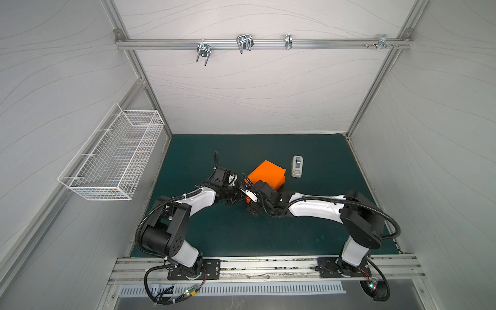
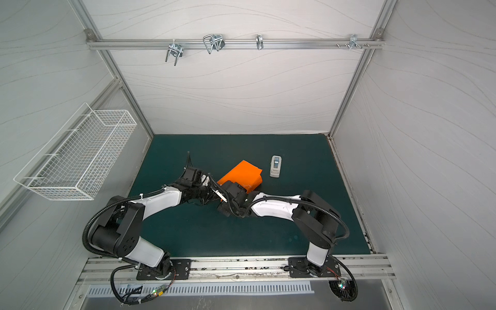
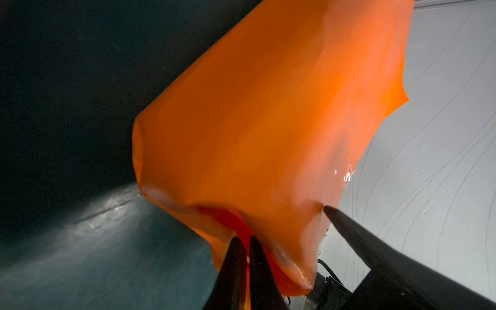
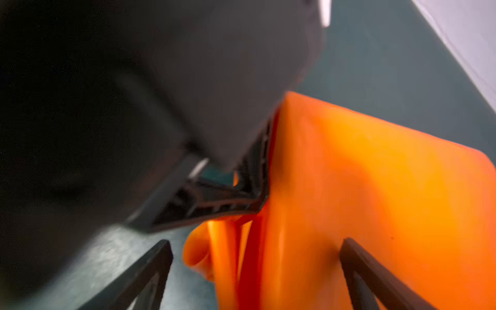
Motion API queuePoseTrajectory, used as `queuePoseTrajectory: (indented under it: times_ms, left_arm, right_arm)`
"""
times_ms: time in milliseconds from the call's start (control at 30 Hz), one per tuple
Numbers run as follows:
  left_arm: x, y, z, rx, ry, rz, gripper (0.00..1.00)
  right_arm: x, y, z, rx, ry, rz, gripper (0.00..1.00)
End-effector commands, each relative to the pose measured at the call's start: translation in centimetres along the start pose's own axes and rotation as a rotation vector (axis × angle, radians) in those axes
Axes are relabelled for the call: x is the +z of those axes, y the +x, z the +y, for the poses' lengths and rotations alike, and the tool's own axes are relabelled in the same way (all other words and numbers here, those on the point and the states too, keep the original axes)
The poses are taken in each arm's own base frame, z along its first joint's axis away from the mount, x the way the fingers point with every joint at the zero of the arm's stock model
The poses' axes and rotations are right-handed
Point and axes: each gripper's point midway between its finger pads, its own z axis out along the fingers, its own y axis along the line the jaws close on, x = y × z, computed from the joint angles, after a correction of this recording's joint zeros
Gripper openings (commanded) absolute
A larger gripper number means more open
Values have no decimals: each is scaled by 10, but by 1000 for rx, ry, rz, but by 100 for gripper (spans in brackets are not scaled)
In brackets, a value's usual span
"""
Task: Wrap a gift box in wrapping paper
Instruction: Fifth fold the wrapping paper around the gift box.
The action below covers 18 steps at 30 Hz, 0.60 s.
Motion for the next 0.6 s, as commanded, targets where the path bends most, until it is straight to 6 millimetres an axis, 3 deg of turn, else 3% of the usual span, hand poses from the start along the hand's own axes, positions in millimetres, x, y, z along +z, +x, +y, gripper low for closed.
queuePoseTrajectory:
  times_ms: [0, 233, 433, 567]
  left_arm:
    - [-2, -9, -22, 41, 58, -19, 11]
    - [-3, -8, -22, 41, 58, -19, 12]
    - [-17, -10, -26, 54, 37, -49, 39]
    - [-43, -14, -23, 78, -12, -118, 46]
  right_arm:
    - [9, 12, -11, -39, 81, 36, 99]
    - [13, 21, -14, -31, 73, 61, 96]
    - [8, 23, -19, 44, 30, 49, 89]
    - [6, 26, -19, 87, -10, 49, 85]
